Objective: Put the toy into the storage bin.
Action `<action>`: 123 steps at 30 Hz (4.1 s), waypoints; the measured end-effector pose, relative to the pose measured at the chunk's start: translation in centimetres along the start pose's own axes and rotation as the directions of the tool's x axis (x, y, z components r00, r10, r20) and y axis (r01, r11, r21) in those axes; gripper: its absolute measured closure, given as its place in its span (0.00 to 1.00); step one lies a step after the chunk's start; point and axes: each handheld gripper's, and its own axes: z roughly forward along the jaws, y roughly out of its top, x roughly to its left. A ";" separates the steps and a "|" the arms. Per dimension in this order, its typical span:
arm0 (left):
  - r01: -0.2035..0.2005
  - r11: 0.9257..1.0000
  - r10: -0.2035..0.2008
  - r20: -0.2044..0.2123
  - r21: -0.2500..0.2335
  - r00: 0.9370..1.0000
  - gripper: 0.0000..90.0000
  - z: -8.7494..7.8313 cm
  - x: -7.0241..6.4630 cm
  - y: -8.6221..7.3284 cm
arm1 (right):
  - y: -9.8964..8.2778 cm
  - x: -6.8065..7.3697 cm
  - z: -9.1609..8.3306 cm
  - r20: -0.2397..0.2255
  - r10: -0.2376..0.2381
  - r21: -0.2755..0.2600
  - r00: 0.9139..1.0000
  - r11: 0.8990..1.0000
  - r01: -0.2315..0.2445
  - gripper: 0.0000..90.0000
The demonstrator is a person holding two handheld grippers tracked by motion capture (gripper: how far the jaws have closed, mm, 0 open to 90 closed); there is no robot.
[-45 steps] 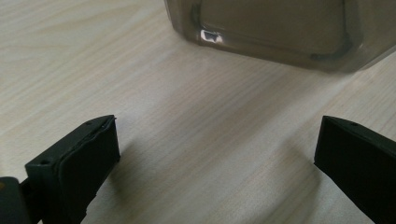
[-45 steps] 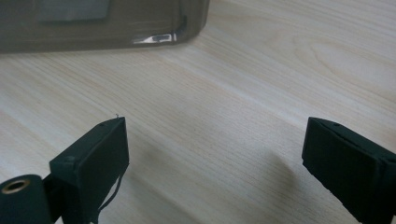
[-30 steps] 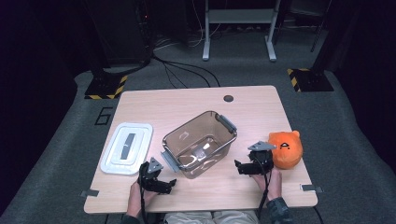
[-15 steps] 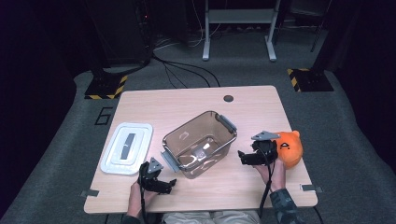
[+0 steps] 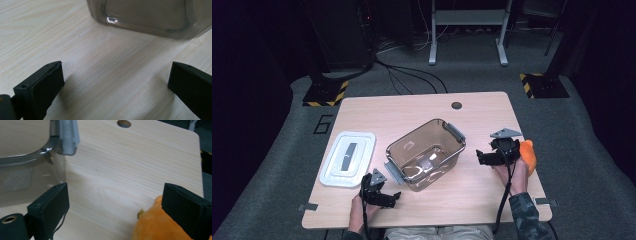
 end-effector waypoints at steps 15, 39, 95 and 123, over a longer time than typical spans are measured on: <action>0.010 1.000 -0.010 0.004 -0.011 1.000 0.00 0.1 -0.1 0.0 | -0.5 -5.0 -1.2 0.122 0.140 0.069 0.983 0.986 -0.149 0.07; 0.012 1.000 -0.012 0.005 -0.012 1.000 0.00 0.1 -0.1 0.0 | -2.6 -8.1 1.6 0.165 0.240 0.213 0.957 0.938 -0.272 0.61; 0.011 1.000 -0.011 0.005 -0.012 1.000 0.00 0.1 -0.1 0.0 | 4.6 -3.9 -3.6 -0.072 0.053 -0.074 0.996 0.996 -0.058 0.65; 0.008 1.000 -0.008 0.004 -0.009 1.000 0.00 0.1 -0.1 0.0 | 8.8 -1.9 -5.5 -0.126 -0.032 -0.139 0.992 0.990 0.015 0.65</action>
